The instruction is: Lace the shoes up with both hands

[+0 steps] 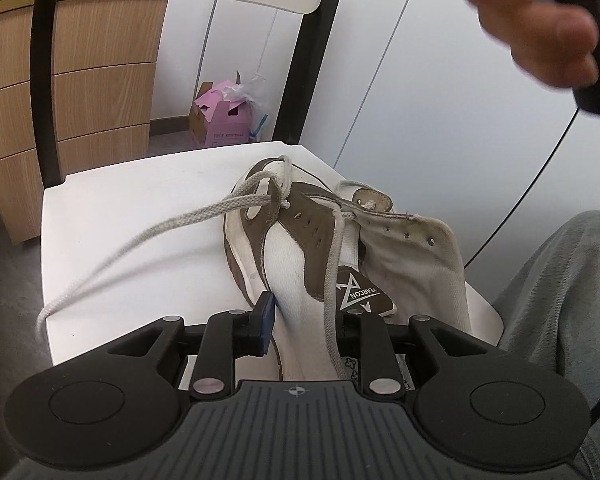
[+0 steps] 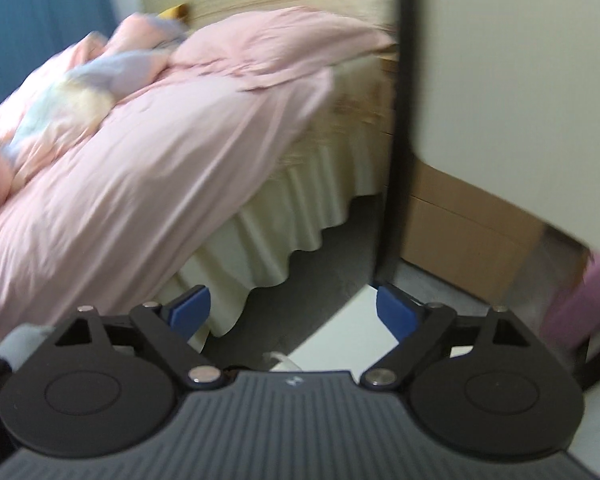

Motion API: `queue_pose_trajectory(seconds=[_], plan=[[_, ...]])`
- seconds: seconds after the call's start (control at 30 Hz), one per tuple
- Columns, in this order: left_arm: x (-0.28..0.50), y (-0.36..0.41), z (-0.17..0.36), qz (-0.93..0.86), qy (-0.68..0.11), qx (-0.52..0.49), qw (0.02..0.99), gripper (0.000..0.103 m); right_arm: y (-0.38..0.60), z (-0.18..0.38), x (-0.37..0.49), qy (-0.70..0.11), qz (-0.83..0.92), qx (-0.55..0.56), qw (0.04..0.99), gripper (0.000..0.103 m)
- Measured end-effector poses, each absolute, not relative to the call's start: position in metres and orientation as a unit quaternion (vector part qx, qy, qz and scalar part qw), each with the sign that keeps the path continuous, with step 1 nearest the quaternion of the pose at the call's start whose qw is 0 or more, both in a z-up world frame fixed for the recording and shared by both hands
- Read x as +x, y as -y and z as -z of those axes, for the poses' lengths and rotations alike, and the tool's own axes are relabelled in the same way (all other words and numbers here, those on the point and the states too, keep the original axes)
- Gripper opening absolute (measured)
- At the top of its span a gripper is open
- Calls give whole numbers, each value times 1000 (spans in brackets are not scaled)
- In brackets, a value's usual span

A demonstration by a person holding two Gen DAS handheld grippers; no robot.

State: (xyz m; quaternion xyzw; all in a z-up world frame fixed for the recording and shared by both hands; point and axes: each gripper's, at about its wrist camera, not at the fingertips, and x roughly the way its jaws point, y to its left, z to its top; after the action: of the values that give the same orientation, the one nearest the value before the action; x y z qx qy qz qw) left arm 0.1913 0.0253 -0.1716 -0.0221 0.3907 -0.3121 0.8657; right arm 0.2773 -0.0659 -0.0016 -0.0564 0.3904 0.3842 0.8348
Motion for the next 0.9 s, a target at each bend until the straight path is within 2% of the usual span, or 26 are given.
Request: queue_pose_trajectory(seconds=[0.17, 0.37, 0.6, 0.9], plan=[[193, -24, 173, 311, -391, -24, 866, 26, 138, 49, 293, -428, -257, 78, 863, 95], [192, -24, 173, 310, -392, -27, 866, 26, 205, 126, 300, -471, -150, 231, 838, 96], [195, -25, 173, 318, -394, -25, 862, 26, 197, 145, 322, -490, -164, 206, 831, 100], [200, -28, 176, 323, -402, -34, 856, 27, 188, 143, 346, -492, -231, 263, 797, 101]])
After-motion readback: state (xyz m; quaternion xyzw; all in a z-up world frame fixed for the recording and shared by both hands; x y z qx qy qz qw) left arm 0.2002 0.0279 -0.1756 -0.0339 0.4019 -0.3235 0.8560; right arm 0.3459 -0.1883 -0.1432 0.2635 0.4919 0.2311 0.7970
